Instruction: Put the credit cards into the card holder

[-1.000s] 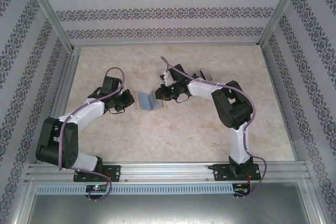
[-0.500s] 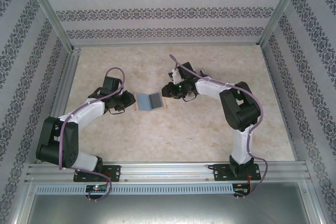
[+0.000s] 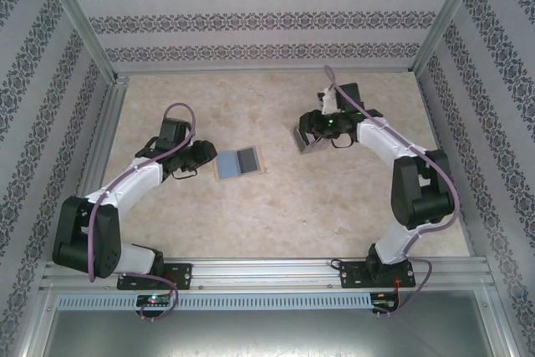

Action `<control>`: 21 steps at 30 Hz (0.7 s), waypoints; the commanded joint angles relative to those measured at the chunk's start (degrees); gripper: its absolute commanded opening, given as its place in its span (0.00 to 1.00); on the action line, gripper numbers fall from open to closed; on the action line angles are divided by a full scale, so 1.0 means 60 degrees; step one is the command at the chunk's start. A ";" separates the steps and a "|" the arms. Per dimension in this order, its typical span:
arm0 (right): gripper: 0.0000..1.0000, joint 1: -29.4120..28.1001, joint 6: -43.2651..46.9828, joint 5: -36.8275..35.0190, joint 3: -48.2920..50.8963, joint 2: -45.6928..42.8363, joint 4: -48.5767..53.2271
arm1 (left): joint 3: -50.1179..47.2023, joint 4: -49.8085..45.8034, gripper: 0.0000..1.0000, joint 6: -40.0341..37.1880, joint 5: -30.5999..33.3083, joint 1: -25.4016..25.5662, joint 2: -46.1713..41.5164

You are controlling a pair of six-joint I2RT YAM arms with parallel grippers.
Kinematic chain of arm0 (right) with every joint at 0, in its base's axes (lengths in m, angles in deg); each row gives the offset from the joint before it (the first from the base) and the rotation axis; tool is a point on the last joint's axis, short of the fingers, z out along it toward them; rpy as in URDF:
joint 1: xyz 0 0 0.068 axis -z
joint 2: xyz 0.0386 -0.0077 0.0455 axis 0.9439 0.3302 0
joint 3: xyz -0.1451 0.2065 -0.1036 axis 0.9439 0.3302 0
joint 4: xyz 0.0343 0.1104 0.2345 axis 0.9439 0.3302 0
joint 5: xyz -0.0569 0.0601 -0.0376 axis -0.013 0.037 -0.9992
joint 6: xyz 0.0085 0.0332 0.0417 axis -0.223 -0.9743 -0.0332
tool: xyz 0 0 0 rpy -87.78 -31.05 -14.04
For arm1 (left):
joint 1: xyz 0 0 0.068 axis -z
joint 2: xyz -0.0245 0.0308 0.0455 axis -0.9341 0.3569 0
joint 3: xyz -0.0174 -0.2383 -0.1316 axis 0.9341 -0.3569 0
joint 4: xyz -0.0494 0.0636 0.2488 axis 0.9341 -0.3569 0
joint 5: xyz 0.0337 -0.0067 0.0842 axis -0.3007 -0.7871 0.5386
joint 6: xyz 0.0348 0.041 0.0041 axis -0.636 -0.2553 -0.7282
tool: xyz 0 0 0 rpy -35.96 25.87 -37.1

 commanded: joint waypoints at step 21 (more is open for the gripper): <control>0.45 0.1780 0.1393 -0.0973 -0.1585 0.1093 0.1856 | 0.3713 0.1700 0.41 0.0528 -0.1246 0.2152 0.4281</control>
